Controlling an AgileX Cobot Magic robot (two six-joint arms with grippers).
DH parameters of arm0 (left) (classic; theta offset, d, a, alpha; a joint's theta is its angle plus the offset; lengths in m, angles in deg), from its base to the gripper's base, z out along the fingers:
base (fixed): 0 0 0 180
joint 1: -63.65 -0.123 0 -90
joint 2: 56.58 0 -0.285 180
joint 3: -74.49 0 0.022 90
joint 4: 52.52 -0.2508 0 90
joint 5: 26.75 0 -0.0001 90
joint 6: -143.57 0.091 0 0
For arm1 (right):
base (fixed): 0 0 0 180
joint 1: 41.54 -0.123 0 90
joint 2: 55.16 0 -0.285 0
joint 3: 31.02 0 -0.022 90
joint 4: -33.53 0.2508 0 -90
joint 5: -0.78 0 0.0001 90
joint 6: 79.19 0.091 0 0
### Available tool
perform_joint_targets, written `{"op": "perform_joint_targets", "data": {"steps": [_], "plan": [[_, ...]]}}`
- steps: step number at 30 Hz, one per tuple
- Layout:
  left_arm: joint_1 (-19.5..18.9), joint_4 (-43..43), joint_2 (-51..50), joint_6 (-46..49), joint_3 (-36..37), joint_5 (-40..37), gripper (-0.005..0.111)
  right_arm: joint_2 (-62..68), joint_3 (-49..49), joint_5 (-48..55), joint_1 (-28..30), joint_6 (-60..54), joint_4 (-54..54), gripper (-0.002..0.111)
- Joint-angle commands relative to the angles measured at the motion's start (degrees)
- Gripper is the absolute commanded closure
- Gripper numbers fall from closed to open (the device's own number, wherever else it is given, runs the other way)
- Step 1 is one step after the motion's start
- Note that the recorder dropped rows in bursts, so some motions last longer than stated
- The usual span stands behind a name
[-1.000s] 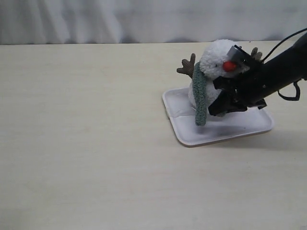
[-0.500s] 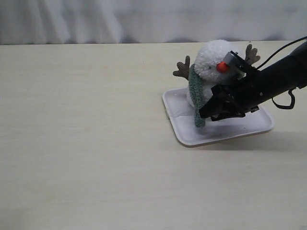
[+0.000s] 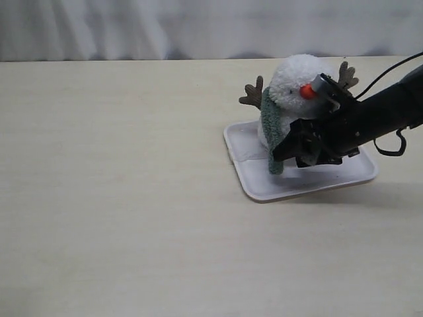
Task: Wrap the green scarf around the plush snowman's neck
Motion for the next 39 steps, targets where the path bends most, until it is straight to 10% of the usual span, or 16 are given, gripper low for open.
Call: {"op": "perform_joint_targets", "data": {"steps": [1,11,24,32,39], "plan": [[-0.3,0.0,0.1,-0.2,0.1,0.5,0.107,0.1,0.0,3.2,0.1,2.6,-2.5,0.044],[-0.3,0.0,0.1,-0.2,0.1,0.5,0.107,-1.5,-3.0,19.9,0.1,24.7,-23.7,0.049],[-0.3,0.0,0.1,-0.2,0.1,0.5,0.107,-11.2,-4.3,19.9,0.1,26.3,-25.9,0.055],[-0.3,0.0,0.1,-0.2,0.1,0.5,0.107,-19.9,-5.0,19.9,-1.0,20.2,-17.7,0.086],[-0.3,0.0,0.1,-0.2,0.1,0.5,0.107,-26.8,-5.0,10.5,-14.2,21.5,-26.2,0.104]]}}
